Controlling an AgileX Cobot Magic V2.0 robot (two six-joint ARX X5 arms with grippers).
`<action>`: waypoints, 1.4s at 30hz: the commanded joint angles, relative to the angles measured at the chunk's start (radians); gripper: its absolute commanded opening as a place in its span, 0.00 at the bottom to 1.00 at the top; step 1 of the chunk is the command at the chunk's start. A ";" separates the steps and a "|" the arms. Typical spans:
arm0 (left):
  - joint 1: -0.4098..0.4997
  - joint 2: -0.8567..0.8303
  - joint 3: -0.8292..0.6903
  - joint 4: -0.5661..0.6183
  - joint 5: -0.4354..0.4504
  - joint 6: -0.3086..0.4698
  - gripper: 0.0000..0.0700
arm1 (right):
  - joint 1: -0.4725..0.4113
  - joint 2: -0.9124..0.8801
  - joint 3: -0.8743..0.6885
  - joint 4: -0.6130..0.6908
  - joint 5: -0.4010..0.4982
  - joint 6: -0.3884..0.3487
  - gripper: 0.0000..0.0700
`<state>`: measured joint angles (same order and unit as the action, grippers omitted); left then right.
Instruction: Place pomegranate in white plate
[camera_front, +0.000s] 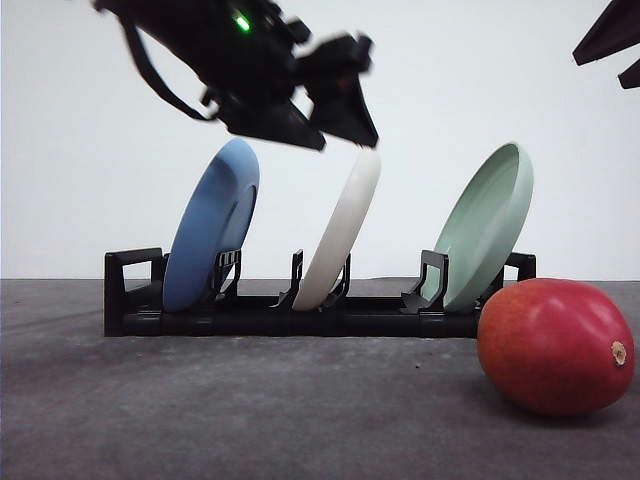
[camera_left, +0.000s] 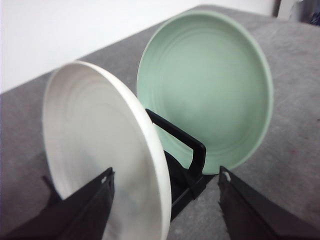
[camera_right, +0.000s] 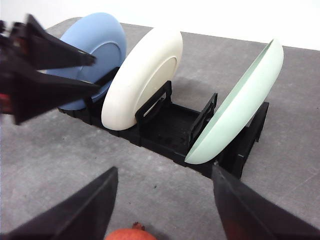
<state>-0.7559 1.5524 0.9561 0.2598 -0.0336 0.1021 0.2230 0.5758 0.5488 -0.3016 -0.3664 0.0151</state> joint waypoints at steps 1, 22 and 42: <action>-0.010 0.053 0.040 0.000 -0.015 -0.020 0.56 | 0.004 0.003 0.016 0.010 0.001 0.001 0.54; -0.010 0.199 0.149 -0.055 -0.064 -0.103 0.07 | 0.004 0.003 0.016 0.010 0.008 -0.004 0.54; -0.010 0.058 0.150 -0.062 -0.063 -0.332 0.01 | 0.004 0.003 0.016 0.014 0.008 -0.004 0.54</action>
<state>-0.7570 1.6183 1.0821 0.1829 -0.0990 -0.2096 0.2230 0.5758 0.5488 -0.3012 -0.3630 0.0151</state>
